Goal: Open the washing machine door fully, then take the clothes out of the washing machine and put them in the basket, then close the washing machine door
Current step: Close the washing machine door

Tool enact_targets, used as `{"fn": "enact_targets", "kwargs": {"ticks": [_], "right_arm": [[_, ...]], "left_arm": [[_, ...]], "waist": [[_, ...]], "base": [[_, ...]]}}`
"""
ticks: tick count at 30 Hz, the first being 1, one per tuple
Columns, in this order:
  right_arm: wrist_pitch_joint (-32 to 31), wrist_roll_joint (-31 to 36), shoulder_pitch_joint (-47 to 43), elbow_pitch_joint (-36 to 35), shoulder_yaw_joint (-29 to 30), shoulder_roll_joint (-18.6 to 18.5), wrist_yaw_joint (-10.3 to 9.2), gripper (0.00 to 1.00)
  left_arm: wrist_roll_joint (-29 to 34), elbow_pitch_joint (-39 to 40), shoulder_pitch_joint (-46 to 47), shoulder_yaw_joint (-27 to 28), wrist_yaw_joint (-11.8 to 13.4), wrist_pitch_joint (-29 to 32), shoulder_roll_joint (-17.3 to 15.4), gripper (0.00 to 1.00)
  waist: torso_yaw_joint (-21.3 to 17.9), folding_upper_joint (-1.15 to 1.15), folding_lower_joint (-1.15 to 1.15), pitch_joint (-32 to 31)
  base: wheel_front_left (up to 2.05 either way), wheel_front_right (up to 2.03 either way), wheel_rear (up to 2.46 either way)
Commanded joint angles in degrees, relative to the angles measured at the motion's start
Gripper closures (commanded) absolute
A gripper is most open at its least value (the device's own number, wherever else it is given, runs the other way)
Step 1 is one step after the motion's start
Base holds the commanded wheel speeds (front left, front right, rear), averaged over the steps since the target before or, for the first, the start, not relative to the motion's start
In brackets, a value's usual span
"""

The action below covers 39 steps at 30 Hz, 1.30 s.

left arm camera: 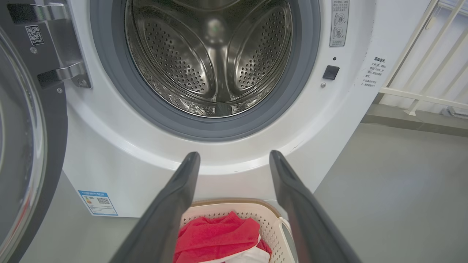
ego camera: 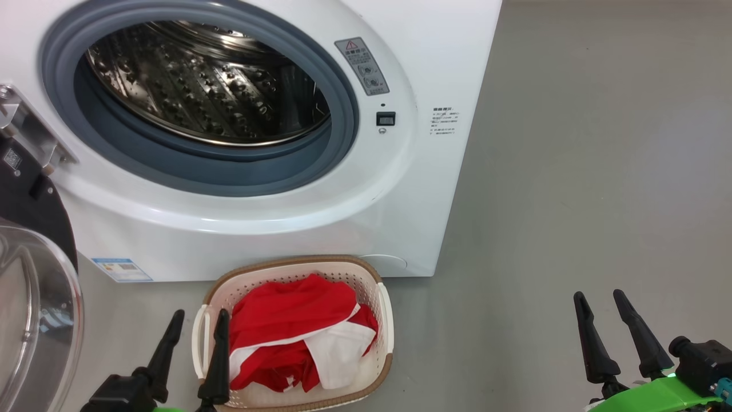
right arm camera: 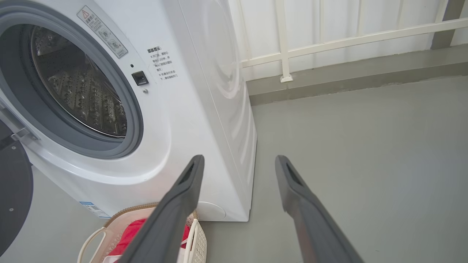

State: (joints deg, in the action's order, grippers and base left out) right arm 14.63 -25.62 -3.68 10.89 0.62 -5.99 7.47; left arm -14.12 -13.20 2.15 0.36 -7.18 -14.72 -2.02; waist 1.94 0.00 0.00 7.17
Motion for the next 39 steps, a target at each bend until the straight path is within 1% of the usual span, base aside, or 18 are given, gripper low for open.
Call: {"fn": "enact_targets", "kwargs": {"ticks": [1,23,39], "right_arm": [[0.4,-0.4,0.2,-1.3,-1.4,-0.7,0.02,0.00],[0.4,-0.4,0.4,-1.4,-1.2,-0.6,0.02,0.00],[0.4,-0.4,0.5,-1.3,-1.1,-0.5,0.02,0.00]], "left_arm": [[0.4,1.6,0.7,1.9,-0.3,-0.3,-0.9,0.00],[0.0,2.3,0.9,1.6,-0.3,-0.3,-0.9,0.00],[0.1,2.6,1.0,1.3,-0.3,-0.3,-0.9,0.00]], "waist": [[0.0,0.00,0.00,0.0],[0.1,0.00,0.00,0.4],[-0.1,0.00,0.00,0.5]], "base": [[-0.71,0.71,0.00],[-1.09,1.09,0.00],[-0.08,0.08,0.00]]}}
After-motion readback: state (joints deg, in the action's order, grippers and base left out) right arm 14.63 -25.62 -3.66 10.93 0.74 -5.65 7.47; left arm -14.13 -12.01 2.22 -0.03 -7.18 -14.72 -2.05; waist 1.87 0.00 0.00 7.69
